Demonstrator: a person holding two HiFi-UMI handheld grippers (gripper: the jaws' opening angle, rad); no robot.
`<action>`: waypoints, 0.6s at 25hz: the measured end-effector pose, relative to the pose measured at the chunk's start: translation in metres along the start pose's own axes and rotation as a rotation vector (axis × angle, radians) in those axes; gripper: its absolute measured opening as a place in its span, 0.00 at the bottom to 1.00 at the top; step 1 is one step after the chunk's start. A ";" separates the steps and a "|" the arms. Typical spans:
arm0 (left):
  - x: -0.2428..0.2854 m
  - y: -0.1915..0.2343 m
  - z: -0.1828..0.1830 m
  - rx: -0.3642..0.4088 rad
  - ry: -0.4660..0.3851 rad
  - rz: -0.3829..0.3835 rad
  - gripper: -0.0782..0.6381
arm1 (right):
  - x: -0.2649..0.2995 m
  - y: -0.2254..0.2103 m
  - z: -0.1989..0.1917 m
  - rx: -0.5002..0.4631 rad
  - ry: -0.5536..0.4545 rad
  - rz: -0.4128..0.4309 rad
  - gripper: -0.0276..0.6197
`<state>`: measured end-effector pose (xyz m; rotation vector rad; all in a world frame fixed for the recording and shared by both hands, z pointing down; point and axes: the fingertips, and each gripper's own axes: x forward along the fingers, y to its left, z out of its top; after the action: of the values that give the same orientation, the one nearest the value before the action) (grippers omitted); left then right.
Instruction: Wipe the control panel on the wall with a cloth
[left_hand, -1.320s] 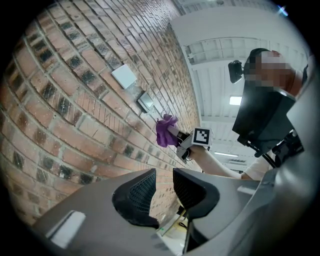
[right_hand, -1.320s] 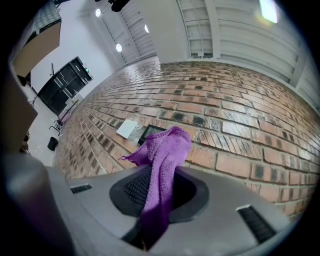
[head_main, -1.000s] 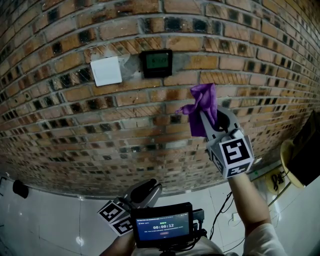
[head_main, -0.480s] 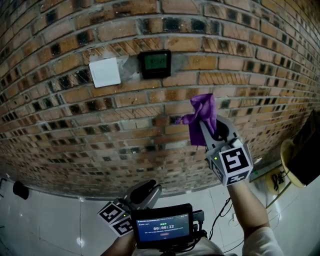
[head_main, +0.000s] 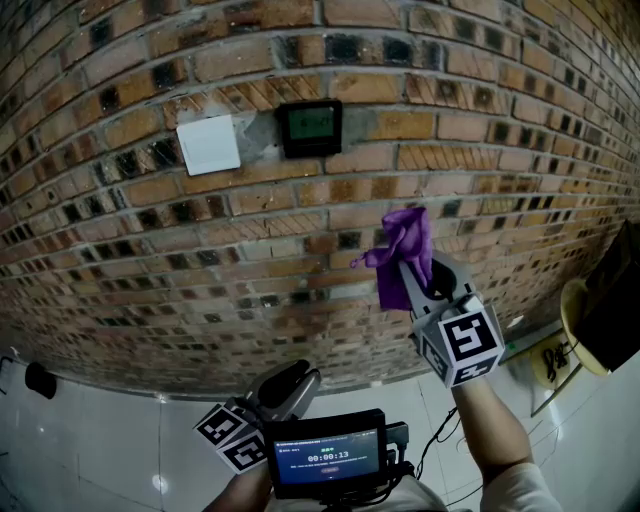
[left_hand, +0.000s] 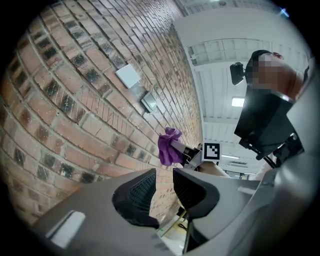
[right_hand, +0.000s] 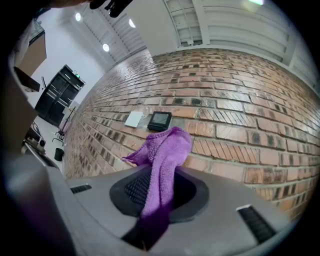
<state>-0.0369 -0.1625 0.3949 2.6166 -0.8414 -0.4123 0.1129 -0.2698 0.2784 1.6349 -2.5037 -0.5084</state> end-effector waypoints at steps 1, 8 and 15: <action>0.000 0.000 0.000 -0.001 0.000 0.000 0.26 | -0.001 0.000 -0.002 0.006 0.003 0.000 0.17; -0.001 0.003 0.001 -0.002 -0.003 0.003 0.26 | -0.008 0.006 -0.015 0.035 0.024 0.004 0.17; 0.000 0.005 0.002 -0.005 -0.004 0.007 0.26 | -0.012 0.013 -0.026 0.059 0.044 0.016 0.17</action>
<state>-0.0405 -0.1668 0.3959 2.6089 -0.8493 -0.4172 0.1136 -0.2600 0.3077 1.6268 -2.5212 -0.3957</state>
